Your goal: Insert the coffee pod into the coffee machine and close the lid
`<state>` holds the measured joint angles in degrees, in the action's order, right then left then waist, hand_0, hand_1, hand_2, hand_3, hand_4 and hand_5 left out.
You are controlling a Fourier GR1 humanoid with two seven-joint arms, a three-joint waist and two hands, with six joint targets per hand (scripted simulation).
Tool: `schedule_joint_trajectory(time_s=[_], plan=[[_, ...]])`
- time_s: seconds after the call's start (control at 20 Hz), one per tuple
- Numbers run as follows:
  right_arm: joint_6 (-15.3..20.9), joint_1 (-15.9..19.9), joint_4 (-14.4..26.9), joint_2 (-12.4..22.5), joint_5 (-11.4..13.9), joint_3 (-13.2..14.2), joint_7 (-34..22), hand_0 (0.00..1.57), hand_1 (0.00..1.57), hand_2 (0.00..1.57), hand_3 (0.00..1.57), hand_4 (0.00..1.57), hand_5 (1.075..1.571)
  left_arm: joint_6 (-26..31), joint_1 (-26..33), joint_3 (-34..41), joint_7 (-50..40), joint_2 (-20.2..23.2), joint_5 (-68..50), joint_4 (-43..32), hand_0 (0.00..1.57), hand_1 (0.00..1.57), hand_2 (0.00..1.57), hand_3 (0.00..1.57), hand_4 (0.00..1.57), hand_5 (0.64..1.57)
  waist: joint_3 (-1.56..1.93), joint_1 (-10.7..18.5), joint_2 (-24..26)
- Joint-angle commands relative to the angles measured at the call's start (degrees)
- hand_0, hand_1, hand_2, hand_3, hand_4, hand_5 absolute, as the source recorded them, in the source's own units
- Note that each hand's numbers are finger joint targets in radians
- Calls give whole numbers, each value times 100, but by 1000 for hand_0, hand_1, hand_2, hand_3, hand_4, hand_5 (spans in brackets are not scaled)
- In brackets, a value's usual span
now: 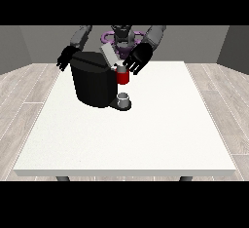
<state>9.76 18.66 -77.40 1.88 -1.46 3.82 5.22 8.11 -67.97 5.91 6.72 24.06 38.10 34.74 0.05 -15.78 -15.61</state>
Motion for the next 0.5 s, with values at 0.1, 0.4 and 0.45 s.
schedule_joint_trajectory(time_s=[0.1, 0.4, 0.45], plan=[[-250, -183, 36, 128, -181, 83, -12, 0, 0, 0, 0, 463, 1571, 65, 110, -106, -63, -43, 140, -5, 1056, 1056, 1108, 937, 393, 1571, -3, -45, 269], [304, -128, -111, -175, 118, -251, -99, 0, 0, 0, 0, 447, 1571, 138, -23, 4, 148, 191, 137, -82, 1064, 1064, 1117, 952, 360, 1571, -5, -15, 149], [179, 27, 83, -163, 112, -149, 69, 0, 0, 0, 0, 411, 1571, 128, -173, -8, 71, 131, 151, -16, 1066, 1066, 1115, 928, 371, 1571, -3, 12, -27]])
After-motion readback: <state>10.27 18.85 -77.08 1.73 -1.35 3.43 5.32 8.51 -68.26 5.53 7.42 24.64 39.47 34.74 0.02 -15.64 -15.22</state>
